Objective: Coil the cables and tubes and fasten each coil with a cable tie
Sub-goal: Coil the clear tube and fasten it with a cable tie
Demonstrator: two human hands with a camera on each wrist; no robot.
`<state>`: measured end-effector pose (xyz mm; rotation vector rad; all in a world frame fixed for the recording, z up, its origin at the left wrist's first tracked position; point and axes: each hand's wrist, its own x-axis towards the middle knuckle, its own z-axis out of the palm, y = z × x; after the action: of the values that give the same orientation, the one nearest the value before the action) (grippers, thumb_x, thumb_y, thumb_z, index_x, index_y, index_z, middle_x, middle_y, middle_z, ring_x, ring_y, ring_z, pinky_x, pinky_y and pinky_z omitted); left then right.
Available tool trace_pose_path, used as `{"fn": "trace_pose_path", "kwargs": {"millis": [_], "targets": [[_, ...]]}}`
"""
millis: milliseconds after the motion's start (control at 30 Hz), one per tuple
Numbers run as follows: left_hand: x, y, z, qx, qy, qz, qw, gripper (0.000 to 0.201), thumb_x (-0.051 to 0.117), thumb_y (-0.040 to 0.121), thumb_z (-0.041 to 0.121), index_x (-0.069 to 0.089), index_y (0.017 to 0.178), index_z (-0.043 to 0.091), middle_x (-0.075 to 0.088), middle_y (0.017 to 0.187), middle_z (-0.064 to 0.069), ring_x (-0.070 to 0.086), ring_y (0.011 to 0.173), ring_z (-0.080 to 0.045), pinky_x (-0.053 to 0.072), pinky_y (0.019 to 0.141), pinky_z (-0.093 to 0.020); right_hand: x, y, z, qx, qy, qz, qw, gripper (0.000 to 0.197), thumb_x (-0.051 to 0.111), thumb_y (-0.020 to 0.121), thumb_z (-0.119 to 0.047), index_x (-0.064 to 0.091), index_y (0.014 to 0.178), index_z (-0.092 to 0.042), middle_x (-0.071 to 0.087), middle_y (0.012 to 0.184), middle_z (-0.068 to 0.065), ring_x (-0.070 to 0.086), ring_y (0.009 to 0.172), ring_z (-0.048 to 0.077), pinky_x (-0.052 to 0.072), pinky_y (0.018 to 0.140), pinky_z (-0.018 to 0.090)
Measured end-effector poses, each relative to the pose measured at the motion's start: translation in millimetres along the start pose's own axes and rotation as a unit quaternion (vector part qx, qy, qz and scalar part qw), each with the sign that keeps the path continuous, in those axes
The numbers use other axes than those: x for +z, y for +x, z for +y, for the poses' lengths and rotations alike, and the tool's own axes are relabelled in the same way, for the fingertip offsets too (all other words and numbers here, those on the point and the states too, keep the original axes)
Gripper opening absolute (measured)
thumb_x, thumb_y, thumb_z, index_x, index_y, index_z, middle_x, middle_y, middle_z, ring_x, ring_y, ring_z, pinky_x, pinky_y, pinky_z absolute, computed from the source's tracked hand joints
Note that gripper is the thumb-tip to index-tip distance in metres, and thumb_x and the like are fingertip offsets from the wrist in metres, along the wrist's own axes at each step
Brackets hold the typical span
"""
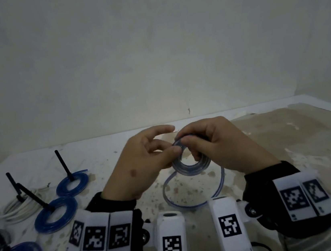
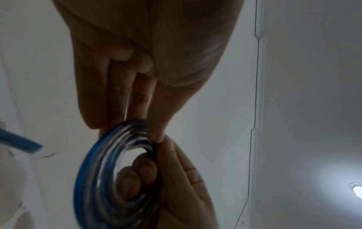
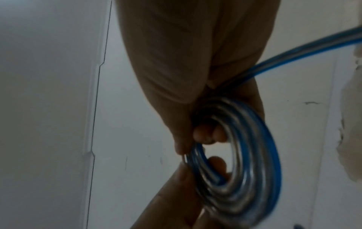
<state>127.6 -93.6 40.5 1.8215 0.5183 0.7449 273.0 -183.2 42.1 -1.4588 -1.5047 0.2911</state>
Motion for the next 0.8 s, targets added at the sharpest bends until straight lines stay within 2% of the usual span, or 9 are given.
{"fn": "trace_pose_path", "kwargs": {"millis": [133, 233, 367, 433, 500, 600, 700, 767, 800], "targets": [[-5.9, -4.5, 2.5, -0.012, 0.089, -0.068, 0.994, 0.016, 0.072, 0.075, 0.008, 0.073, 0.086, 0.019, 0.069, 0.072, -0.018, 0.067, 0.068, -0.032, 0.057, 0.071, -0.041, 3.5, -1.8, -3.6, -0.017, -0.062, -0.043, 0.997, 0.012, 0.062, 0.087, -0.017, 0.064, 0.096, -0.024, 0.056, 0.052, -0.009, 0.053, 0.052, 0.007, 0.042, 0.054, 0.015], [-6.6, -5.7, 2.3, -0.025, 0.109, -0.088, 0.99, 0.014, 0.071, 0.077, 0.008, 0.075, 0.076, 0.021, 0.07, 0.072, -0.015, 0.067, 0.065, -0.024, 0.058, 0.069, -0.036, 5.8, -1.5, -4.0, -0.018, -0.077, -0.047, 0.996, 0.024, 0.063, 0.086, -0.02, 0.056, 0.108, -0.026, 0.059, 0.056, -0.006, 0.056, 0.053, 0.006, 0.043, 0.055, 0.015], [-1.0, -3.2, -1.1, 0.015, 0.08, 0.015, 0.997, 0.021, 0.069, 0.078, 0.005, 0.073, 0.069, 0.024, 0.07, 0.067, -0.008, 0.065, 0.058, -0.013, 0.057, 0.059, -0.027, 6.2, 2.7, -2.6, -0.009, -0.046, 0.015, 0.999, 0.007, 0.06, 0.088, -0.022, 0.061, 0.095, -0.02, 0.067, 0.065, -0.004, 0.063, 0.056, 0.005, 0.051, 0.058, 0.02], [3.5, 0.0, -4.1, 0.018, 0.033, 0.073, 0.997, 0.012, 0.068, 0.079, 0.007, 0.069, 0.074, 0.017, 0.069, 0.069, -0.01, 0.065, 0.058, -0.013, 0.055, 0.057, -0.024, 5.5, 4.5, 0.6, 0.016, 0.015, 0.029, 0.999, 0.015, 0.052, 0.093, -0.019, 0.065, 0.091, -0.013, 0.069, 0.073, 0.0, 0.064, 0.063, 0.01, 0.054, 0.064, 0.027], [7.7, 3.4, -5.6, -0.003, -0.054, 0.113, 0.992, 0.008, 0.065, 0.082, 0.007, 0.067, 0.077, 0.014, 0.07, 0.067, -0.007, 0.066, 0.058, -0.01, 0.053, 0.055, -0.02, 6.3, 5.0, 2.4, 0.058, 0.135, 0.046, 0.988, 0.025, 0.046, 0.096, -0.018, 0.067, 0.087, -0.008, 0.068, 0.077, 0.004, 0.063, 0.07, 0.016, 0.054, 0.071, 0.033], [17.1, 3.4, -4.9, -0.05, -0.192, 0.115, 0.973, 0.007, 0.059, 0.085, 0.005, 0.064, 0.082, 0.009, 0.071, 0.063, 0.0, 0.067, 0.058, -0.009, 0.054, 0.055, -0.019, 8.5, 5.0, 2.8, 0.096, 0.234, 0.064, 0.965, 0.032, 0.043, 0.096, -0.023, 0.065, 0.079, -0.009, 0.066, 0.073, 0.003, 0.061, 0.072, 0.018, 0.053, 0.074, 0.038], [24.0, 0.7, -8.1, -0.088, -0.208, 0.055, 0.973, 0.007, 0.057, 0.087, 0.006, 0.064, 0.089, 0.006, 0.073, 0.072, -0.004, 0.07, 0.067, -0.013, 0.056, 0.061, -0.021, 7.3, 5.4, 7.5, 0.086, 0.176, 0.065, 0.978, 0.037, 0.041, 0.097, -0.026, 0.06, 0.069, -0.012, 0.06, 0.068, 0.005, 0.055, 0.065, 0.018, 0.051, 0.071, 0.039], [21.5, 0.3, -8.5, -0.092, -0.144, 0.028, 0.985, 0.008, 0.06, 0.086, 0.008, 0.065, 0.091, 0.006, 0.073, 0.081, -0.009, 0.071, 0.072, -0.014, 0.057, 0.063, -0.022, 3.1, 4.6, 10.6, 0.081, 0.101, 0.058, 0.99, 0.039, 0.04, 0.098, -0.027, 0.058, 0.065, -0.015, 0.057, 0.066, 0.003, 0.051, 0.064, 0.017, 0.048, 0.071, 0.042], [18.5, 0.4, -7.4, -0.083, -0.106, 0.025, 0.991, 0.009, 0.062, 0.084, 0.008, 0.066, 0.092, 0.007, 0.072, 0.085, -0.011, 0.07, 0.073, -0.014, 0.057, 0.064, -0.023, 0.8, 3.9, 11.1, 0.077, 0.048, 0.047, 0.995, 0.04, 0.04, 0.098, -0.028, 0.058, 0.065, -0.015, 0.056, 0.064, 0.0, 0.05, 0.063, 0.014, 0.046, 0.069, 0.039]]}}
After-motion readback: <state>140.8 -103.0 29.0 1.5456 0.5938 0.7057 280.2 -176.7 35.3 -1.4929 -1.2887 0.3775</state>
